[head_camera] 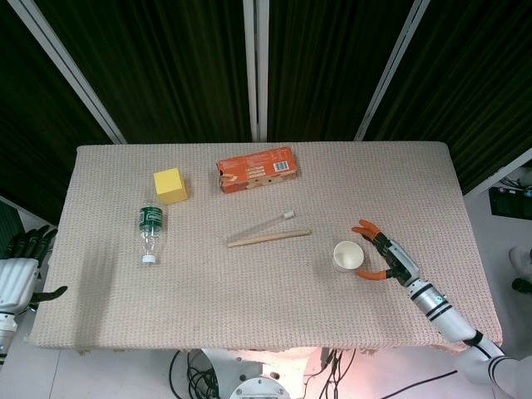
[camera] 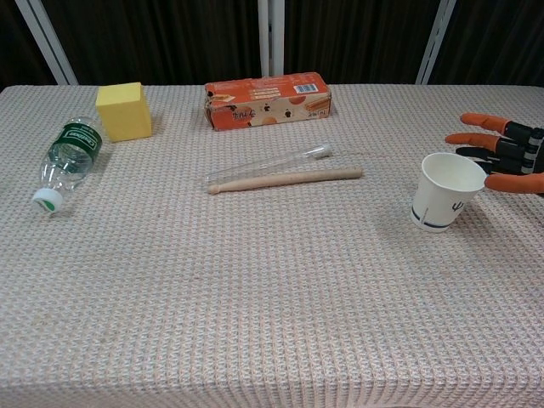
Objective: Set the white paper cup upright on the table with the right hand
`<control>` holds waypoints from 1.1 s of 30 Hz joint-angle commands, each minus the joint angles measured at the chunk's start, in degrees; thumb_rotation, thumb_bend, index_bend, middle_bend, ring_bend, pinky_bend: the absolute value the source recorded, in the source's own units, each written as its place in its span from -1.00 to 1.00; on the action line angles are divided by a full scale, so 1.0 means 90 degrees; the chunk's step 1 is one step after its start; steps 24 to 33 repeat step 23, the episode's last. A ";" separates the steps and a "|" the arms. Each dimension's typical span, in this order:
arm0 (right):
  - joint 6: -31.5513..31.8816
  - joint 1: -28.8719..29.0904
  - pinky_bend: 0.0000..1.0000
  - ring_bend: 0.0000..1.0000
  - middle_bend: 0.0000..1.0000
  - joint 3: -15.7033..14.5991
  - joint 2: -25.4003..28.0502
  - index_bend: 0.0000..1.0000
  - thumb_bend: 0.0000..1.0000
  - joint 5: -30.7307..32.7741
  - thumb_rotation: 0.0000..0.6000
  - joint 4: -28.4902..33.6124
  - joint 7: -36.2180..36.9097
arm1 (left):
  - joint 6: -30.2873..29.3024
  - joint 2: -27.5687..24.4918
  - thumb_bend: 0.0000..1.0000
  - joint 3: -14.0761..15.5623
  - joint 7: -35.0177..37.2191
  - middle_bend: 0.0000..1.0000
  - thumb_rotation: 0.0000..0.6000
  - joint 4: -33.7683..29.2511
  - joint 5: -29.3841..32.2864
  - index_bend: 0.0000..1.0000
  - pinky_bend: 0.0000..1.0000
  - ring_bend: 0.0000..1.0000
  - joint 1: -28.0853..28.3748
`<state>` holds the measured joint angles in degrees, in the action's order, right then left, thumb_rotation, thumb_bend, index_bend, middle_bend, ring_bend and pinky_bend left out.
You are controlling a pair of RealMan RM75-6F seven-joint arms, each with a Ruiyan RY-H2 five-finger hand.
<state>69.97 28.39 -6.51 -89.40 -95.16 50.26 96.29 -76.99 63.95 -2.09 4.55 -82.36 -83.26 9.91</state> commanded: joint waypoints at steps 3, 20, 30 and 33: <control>0.1118 -0.0689 -1.00 -1.00 -0.96 0.0378 0.0547 -1.00 -0.95 0.0294 1.00 0.0466 -0.4013 | -0.0050 0.0015 -0.93 -0.0010 -0.0005 -1.00 1.00 0.0019 -0.0007 -1.00 -1.00 -1.00 -0.0015; 0.1893 -0.2375 -1.00 -1.00 -1.00 0.0881 0.2218 -1.00 -1.00 0.2041 1.00 0.3553 -1.0540 | -0.0514 0.0254 -0.93 -0.0149 -0.0392 -1.00 1.00 0.0224 -0.0025 -1.00 -1.00 -1.00 -0.0118; 0.1975 -0.2418 -1.00 -1.00 -1.00 0.0930 0.2244 -1.00 -1.00 0.1963 1.00 0.3587 -1.0612 | -0.0434 0.0261 -0.93 -0.0147 -0.0422 -1.00 1.00 0.0212 0.0010 -1.00 -1.00 -1.00 -0.0095; 0.1975 -0.2418 -1.00 -1.00 -1.00 0.0930 0.2244 -1.00 -1.00 0.1963 1.00 0.3587 -1.0612 | -0.0434 0.0261 -0.93 -0.0147 -0.0422 -1.00 1.00 0.0212 0.0010 -1.00 -1.00 -1.00 -0.0095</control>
